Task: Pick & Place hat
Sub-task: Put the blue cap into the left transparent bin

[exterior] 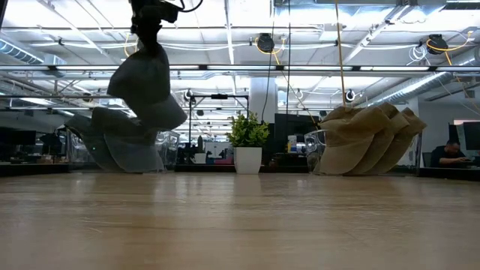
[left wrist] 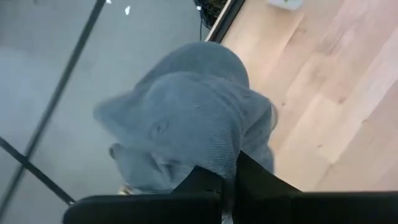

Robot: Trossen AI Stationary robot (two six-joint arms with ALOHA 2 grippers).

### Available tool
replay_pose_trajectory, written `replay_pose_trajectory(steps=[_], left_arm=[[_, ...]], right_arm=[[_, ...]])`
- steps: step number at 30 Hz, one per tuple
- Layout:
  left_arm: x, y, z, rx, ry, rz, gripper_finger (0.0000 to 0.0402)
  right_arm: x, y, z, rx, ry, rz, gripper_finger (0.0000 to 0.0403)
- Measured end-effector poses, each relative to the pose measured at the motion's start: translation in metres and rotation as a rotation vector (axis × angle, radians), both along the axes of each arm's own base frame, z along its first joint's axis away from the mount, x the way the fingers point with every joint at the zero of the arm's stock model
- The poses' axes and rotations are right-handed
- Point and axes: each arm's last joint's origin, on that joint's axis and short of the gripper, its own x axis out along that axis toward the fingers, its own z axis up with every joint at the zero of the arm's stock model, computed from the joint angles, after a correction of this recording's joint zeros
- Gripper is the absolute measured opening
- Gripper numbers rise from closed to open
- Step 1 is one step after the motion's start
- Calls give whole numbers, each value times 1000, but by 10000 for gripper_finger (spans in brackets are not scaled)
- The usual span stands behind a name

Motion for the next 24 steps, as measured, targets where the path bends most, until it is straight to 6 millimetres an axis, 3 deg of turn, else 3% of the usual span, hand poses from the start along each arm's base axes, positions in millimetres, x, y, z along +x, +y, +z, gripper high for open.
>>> replay_pose_trajectory(steps=[6, 15, 21, 24], left_arm=[[1, -2, 4, -37, -75, 95, 1], [-1, 0, 2, 25, -35, 218, 1], [1, 4, -13, -6, 18, 237, 1], [3, 6, -33, -60, 79, 227, 1]], right_arm=[[0, 0, 0, 12, 2, 2, 254], [0, 0, 0, 13, 2, 2, 254], [0, 0, 0, 13, 3, 2, 254], [0, 0, 0, 13, 3, 2, 254]])
